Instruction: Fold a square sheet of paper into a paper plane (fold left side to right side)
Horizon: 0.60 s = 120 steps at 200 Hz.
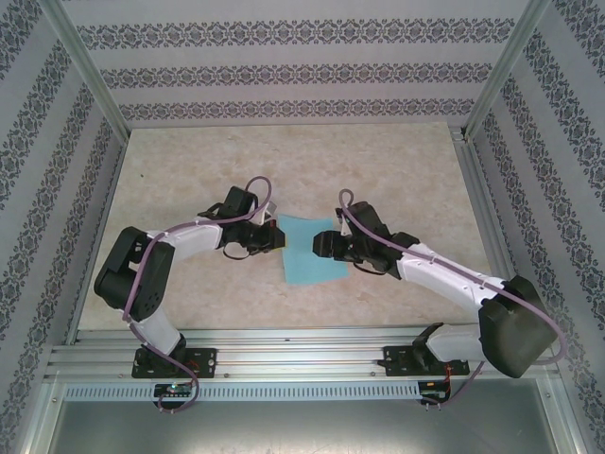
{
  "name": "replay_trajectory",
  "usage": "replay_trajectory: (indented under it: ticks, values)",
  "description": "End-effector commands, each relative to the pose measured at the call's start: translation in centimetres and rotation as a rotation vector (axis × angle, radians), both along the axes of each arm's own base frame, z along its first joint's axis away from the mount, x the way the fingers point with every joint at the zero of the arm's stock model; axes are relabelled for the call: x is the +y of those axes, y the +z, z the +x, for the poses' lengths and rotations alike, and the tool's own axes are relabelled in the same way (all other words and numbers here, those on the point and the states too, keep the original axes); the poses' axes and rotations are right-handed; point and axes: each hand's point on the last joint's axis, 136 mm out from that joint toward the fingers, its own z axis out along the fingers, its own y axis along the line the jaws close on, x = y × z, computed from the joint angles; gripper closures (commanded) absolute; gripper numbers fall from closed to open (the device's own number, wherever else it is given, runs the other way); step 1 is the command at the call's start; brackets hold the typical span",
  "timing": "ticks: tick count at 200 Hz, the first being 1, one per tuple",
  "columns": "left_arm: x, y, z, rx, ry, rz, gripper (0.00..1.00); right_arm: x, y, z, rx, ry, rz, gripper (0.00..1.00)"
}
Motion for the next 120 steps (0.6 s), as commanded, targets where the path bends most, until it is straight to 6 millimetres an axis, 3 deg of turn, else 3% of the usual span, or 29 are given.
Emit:
replay_trajectory:
  ticks: [1,53,120]
  values:
    - [-0.5,0.7,0.8,0.037,0.036,-0.009,1.0,2.2,1.0,0.2,-0.119,-0.014,0.028,0.44]
    - [-0.7,1.3,0.8,0.083,0.037,-0.003,1.0,5.2,-0.9,-2.0,-0.221,0.056,-0.139,0.42]
    - [-0.3,1.8,0.3,0.091,0.032,0.024,1.0,8.0,-2.3,-1.3,-0.25,0.113,-0.306,0.42]
